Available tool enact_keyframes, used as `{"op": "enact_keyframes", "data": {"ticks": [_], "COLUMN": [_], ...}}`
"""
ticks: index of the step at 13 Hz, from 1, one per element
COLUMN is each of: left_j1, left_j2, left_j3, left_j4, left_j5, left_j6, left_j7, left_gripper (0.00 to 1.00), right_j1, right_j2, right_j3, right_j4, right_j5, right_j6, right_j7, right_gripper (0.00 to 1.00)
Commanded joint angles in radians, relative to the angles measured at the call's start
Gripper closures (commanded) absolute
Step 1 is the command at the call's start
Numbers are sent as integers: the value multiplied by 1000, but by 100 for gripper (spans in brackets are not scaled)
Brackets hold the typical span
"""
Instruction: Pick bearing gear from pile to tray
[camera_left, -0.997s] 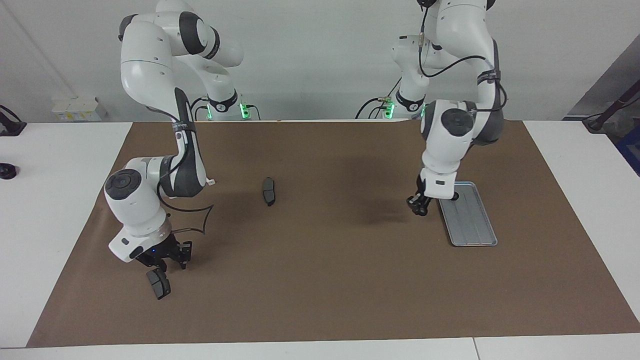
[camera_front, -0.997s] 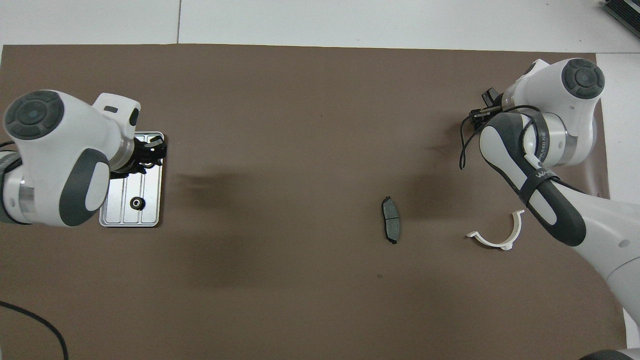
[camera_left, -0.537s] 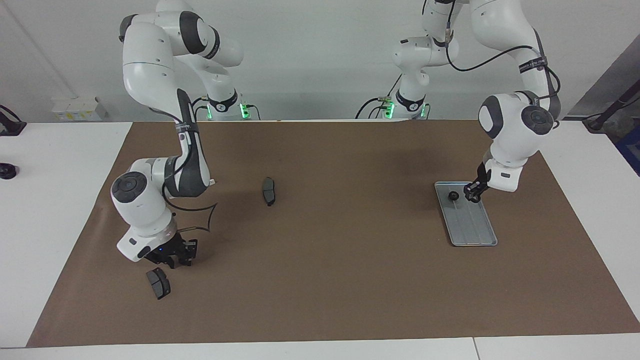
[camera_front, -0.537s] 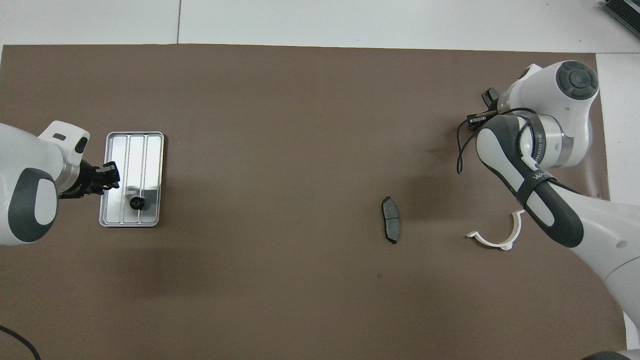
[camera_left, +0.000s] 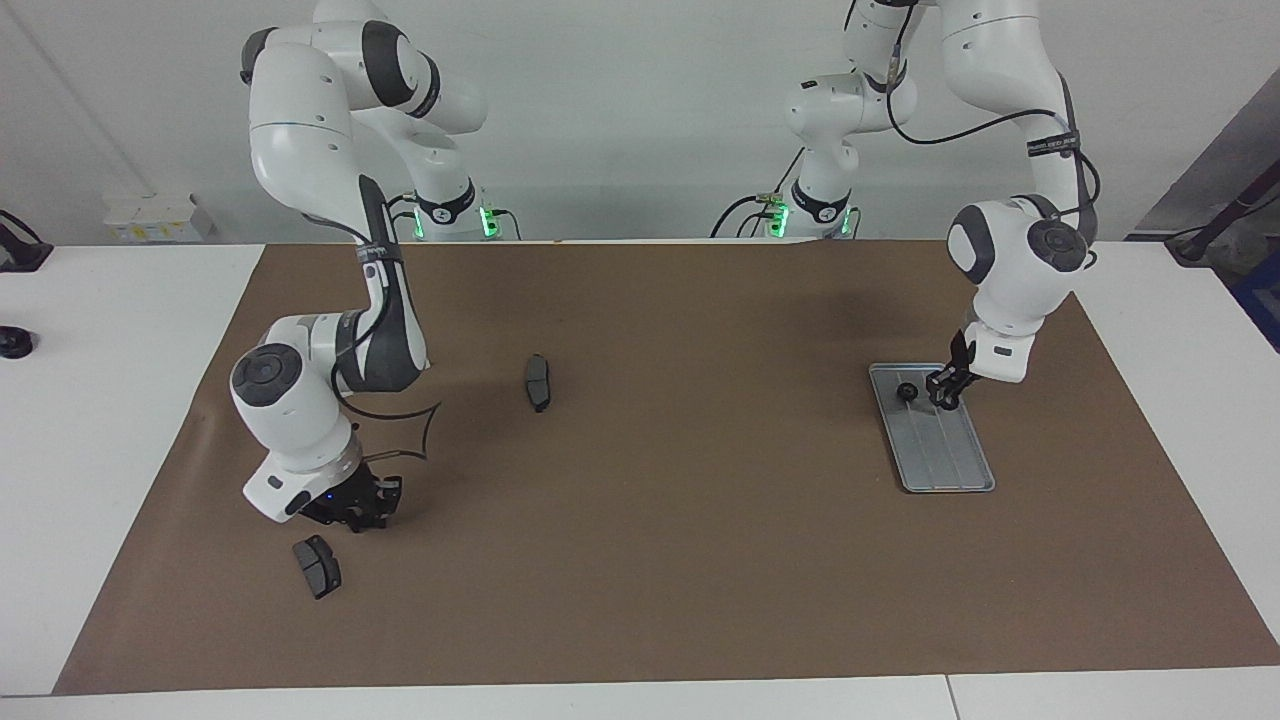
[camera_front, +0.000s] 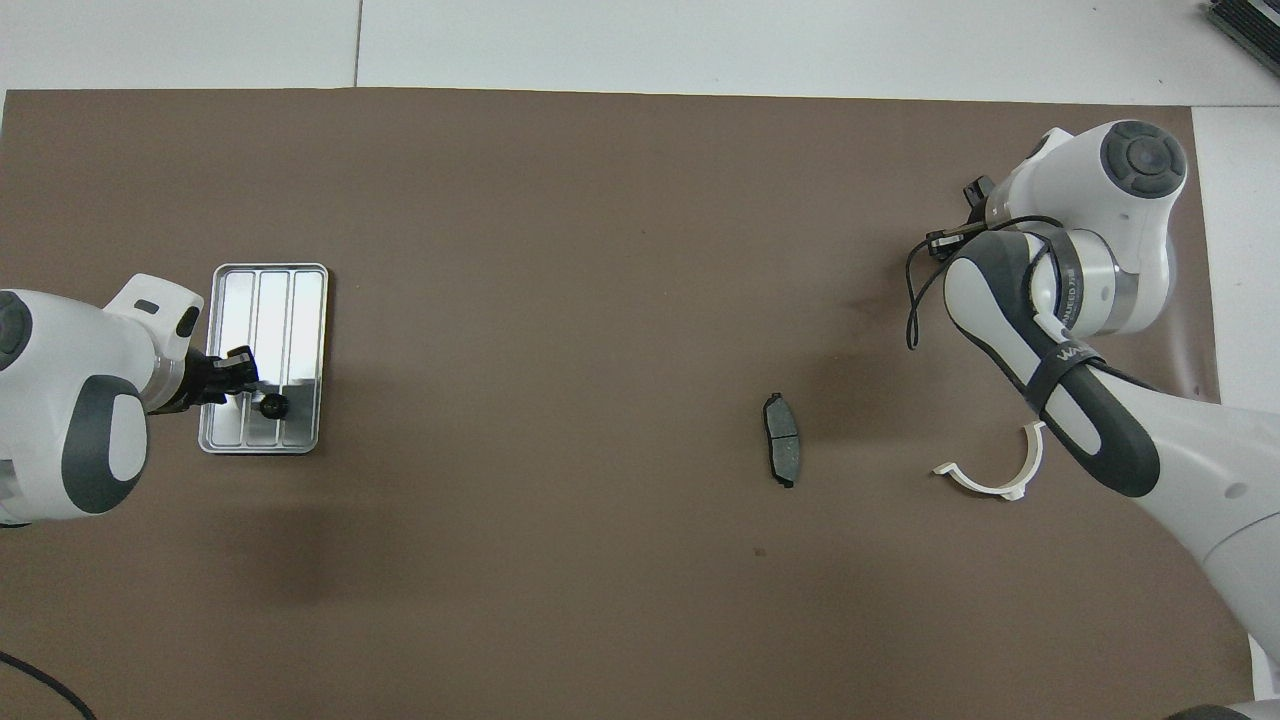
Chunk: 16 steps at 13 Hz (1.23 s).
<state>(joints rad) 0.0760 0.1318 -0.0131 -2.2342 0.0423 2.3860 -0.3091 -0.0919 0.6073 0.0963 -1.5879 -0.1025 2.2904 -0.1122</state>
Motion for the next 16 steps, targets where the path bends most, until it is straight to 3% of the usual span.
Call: {"op": "enact_keyframes", "data": {"ticks": [1,2,8,11,13,16], "left_j1": [8,5,-13,-45,-100,-126], "left_j2": [-21,-11,-18,-23,-37,-20], "left_j3": [-8,-8,-16,-19,-18,-21], "left_j4": [-13,20,220,211,228,367], "left_j5": [-12,-12,-10,-12,-7,-2], "left_j6": [32,21,-172,-179,-215,-397], "left_j7": [35,22,31,15,18,16], "left_gripper": [12,0,0,0,0,0], "right_j1": [-2,7,128,243,334,461], "right_j2": [-24,-24,-9,11,12,28], "right_j3": [3,3,46,62,62,62], "right_j4": [-27,-26,63,72,71,71], "right_j5": [7,6,4,30,125,138], "right_j6": [-17,-17,23,199,268,366], "right_j7": [3,3,5,37,81,191], "right_gripper": [92,93,94,94,94,94]}}
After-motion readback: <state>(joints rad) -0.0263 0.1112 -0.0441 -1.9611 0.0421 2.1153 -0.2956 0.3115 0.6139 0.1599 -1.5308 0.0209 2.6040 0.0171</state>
